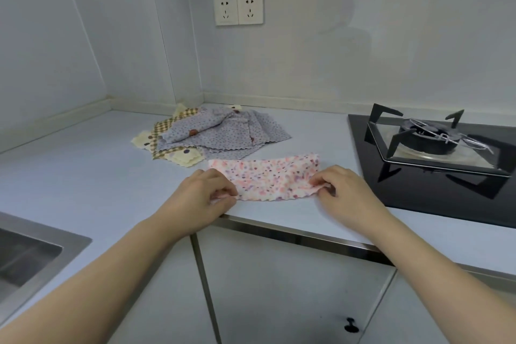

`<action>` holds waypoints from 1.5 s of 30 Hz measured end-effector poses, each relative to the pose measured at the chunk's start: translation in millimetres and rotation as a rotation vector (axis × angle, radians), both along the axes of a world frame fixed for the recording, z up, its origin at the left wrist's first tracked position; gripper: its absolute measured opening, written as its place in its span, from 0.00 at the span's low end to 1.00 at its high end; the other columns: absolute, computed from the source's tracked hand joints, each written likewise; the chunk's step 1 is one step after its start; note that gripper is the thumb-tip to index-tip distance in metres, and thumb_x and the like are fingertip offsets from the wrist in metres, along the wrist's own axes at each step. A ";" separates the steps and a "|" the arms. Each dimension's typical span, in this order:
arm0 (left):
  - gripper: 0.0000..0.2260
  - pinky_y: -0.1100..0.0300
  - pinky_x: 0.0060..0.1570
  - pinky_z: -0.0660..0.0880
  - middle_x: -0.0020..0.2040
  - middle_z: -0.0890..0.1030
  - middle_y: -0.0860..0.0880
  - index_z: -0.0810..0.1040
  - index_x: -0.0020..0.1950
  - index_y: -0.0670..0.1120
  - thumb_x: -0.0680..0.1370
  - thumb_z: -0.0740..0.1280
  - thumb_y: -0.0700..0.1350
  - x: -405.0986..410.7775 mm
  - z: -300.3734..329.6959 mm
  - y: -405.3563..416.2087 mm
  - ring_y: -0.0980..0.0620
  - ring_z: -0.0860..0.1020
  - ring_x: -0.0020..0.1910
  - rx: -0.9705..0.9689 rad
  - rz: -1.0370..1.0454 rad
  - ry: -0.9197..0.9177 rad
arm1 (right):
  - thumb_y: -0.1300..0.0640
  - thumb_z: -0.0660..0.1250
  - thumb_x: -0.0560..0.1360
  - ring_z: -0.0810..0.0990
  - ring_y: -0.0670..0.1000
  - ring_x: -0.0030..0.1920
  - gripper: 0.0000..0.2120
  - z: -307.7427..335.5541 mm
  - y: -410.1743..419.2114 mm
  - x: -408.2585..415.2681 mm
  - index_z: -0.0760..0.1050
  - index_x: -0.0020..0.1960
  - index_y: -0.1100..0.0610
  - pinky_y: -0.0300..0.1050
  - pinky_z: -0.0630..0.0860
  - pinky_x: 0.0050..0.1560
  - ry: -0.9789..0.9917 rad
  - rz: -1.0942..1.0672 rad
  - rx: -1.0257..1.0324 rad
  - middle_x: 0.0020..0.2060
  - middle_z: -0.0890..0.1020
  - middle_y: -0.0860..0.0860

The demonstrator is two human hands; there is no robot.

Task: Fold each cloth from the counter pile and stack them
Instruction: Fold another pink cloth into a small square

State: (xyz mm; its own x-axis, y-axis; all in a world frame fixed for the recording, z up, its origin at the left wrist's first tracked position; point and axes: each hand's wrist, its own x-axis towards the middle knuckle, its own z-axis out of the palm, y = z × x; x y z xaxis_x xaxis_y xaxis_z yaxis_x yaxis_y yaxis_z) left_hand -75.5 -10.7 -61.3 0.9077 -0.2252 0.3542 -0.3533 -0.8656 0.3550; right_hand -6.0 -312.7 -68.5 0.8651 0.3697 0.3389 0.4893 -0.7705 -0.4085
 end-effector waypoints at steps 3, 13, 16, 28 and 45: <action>0.04 0.56 0.50 0.72 0.47 0.76 0.57 0.79 0.50 0.52 0.80 0.64 0.47 6.1 -2.4 -2.6 0.55 0.71 0.47 0.060 0.012 -0.073 | 0.54 0.61 0.75 0.70 0.47 0.60 0.15 1.6 1.5 0.6 0.76 0.60 0.45 0.47 0.65 0.66 0.051 -0.015 -0.066 0.57 0.74 0.41; 0.05 0.50 0.40 0.71 0.40 0.76 0.48 0.69 0.49 0.50 0.83 0.56 0.44 0.3 5.9 -11.1 0.50 0.74 0.39 -0.312 0.123 -0.073 | 0.49 0.69 0.74 0.73 0.40 0.45 0.05 5.4 0.5 -0.5 0.80 0.49 0.48 0.41 0.68 0.48 0.078 0.030 0.126 0.45 0.79 0.40; 0.04 0.55 0.37 0.69 0.38 0.76 0.53 0.69 0.49 0.52 0.83 0.57 0.46 -0.7 10.1 -13.3 0.55 0.73 0.37 -0.362 0.134 -0.094 | 0.54 0.68 0.76 0.75 0.38 0.38 0.03 7.5 -0.5 -2.0 0.80 0.48 0.51 0.35 0.68 0.40 0.147 0.024 0.263 0.42 0.82 0.43; 0.08 0.56 0.39 0.72 0.37 0.79 0.56 0.78 0.41 0.52 0.78 0.67 0.52 -8.1 15.6 -9.6 0.57 0.76 0.37 -0.349 0.080 -0.052 | 0.54 0.61 0.80 0.74 0.46 0.40 0.10 11.5 -8.4 -9.9 0.75 0.44 0.59 0.34 0.69 0.39 0.045 0.012 0.590 0.39 0.78 0.53; 0.05 0.51 0.37 0.77 0.38 0.81 0.47 0.78 0.44 0.52 0.79 0.66 0.50 -16.6 61.7 -42.9 0.49 0.80 0.37 -0.574 -0.008 -0.001 | 0.53 0.56 0.82 0.75 0.48 0.45 0.09 97.2 1.8 0.9 0.73 0.48 0.53 0.45 0.71 0.47 -0.160 -0.202 0.802 0.42 0.77 0.47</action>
